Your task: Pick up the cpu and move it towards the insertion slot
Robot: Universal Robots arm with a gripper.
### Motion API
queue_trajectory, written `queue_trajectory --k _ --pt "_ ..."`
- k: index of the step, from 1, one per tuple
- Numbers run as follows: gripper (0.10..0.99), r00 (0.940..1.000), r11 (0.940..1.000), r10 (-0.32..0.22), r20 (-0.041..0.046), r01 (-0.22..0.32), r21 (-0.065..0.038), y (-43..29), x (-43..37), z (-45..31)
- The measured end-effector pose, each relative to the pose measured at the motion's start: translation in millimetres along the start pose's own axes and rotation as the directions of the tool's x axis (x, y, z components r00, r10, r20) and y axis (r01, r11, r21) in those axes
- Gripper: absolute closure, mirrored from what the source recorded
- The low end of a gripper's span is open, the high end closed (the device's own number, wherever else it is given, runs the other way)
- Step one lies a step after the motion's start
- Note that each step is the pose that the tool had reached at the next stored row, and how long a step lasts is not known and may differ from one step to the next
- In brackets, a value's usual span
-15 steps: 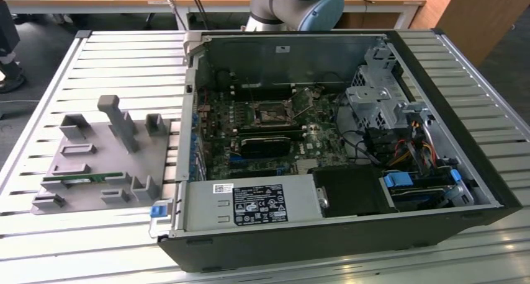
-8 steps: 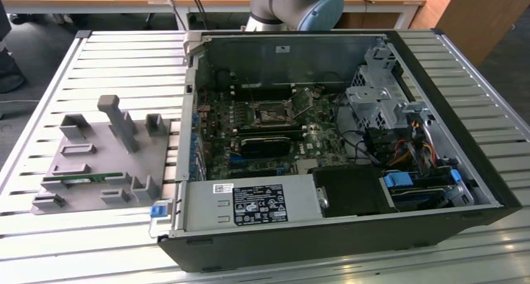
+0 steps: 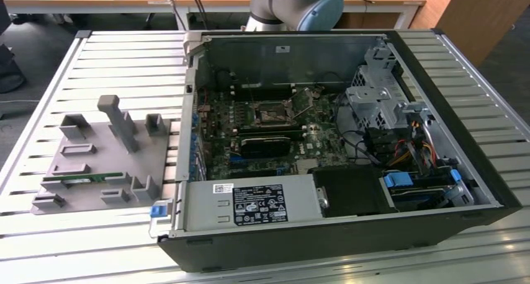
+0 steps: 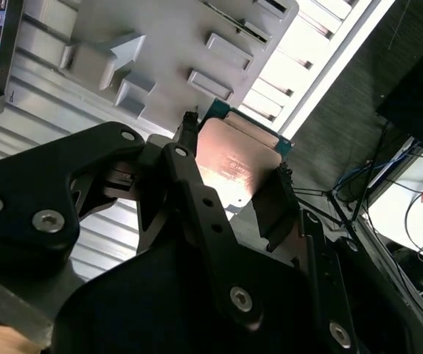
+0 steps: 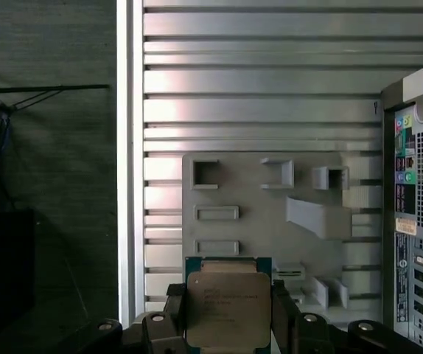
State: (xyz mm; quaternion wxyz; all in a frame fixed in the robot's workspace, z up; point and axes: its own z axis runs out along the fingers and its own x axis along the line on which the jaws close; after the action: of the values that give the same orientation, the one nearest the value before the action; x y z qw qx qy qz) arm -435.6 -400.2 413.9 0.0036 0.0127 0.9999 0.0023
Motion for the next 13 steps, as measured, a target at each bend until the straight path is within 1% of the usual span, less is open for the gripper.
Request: queue_trajectory --k 5,8,13 --pt "0.541 1.0 1.0 0.006 0.0001 -0.006 0.003 0.2 -8.0 1.5" --pt "0.541 1.0 1.0 0.008 0.0001 -0.008 0.003 0.4 -14.8 1.8" --pt "0.541 1.0 1.0 0.008 0.0001 -0.008 0.003 1.2 -21.6 1.8"
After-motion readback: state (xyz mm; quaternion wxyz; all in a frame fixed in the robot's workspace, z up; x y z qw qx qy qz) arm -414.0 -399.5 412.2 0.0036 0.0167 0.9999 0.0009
